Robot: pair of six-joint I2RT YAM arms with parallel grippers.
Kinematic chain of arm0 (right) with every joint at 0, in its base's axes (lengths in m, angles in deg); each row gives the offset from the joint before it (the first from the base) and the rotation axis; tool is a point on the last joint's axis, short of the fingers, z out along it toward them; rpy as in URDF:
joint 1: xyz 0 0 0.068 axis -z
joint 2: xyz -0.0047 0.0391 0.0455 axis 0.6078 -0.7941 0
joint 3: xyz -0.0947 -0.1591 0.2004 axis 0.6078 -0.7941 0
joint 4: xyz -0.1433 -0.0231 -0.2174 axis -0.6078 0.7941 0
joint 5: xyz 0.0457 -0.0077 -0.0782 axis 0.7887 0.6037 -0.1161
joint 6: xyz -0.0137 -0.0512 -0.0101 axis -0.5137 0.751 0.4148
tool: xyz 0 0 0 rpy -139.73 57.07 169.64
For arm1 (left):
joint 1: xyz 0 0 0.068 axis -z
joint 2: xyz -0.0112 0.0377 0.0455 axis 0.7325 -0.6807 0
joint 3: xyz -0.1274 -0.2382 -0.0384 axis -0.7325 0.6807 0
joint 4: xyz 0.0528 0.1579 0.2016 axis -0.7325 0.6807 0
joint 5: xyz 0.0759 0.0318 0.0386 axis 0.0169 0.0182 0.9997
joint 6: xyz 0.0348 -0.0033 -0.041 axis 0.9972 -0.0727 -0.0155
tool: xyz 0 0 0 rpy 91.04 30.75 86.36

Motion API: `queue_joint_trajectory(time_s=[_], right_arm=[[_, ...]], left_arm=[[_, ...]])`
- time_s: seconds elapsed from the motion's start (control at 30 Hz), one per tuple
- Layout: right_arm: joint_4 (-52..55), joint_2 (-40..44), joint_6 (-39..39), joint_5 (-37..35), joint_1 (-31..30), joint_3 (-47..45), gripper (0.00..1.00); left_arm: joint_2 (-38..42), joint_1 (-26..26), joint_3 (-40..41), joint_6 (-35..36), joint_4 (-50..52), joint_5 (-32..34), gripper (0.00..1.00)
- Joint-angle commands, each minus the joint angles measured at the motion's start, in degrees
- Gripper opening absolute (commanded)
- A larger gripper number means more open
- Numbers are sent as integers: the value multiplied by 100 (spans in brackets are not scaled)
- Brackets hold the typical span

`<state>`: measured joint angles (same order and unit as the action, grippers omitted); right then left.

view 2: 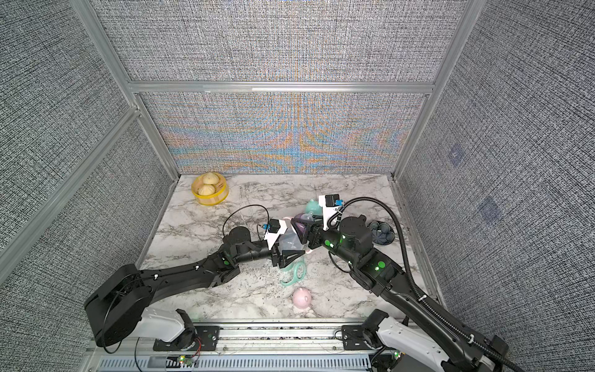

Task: Assemble the baby bottles
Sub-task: Screw the nipple onto the baby bottle.

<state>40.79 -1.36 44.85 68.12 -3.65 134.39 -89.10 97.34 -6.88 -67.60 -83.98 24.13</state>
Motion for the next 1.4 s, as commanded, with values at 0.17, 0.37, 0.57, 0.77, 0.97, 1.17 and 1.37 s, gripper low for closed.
queue_joint_trajectory(time_s=[0.17,0.37,0.57,0.77,0.97,1.17,1.37], right_arm=[[550,43,-327,-1394,-251,51,36],[692,-279,-540,-2238,-743,308,35],[1003,-673,-978,-2881,-993,675,33],[1390,-1070,-1050,-3241,-1137,1247,36],[967,-825,-608,-2820,-1073,1100,68],[1259,-372,157,-1493,-592,1268,82],[1025,170,542,159,196,864,83]], left_arm=[[354,208,31,443,55,1792,0],[291,761,-72,1083,30,3489,0],[-30,1295,-146,1848,-430,5001,0],[-355,1595,-301,2297,-661,5711,0],[-461,1647,-263,2080,-792,5901,0],[-121,1410,-258,1561,54,4804,0],[192,977,-156,1046,355,2954,0]])
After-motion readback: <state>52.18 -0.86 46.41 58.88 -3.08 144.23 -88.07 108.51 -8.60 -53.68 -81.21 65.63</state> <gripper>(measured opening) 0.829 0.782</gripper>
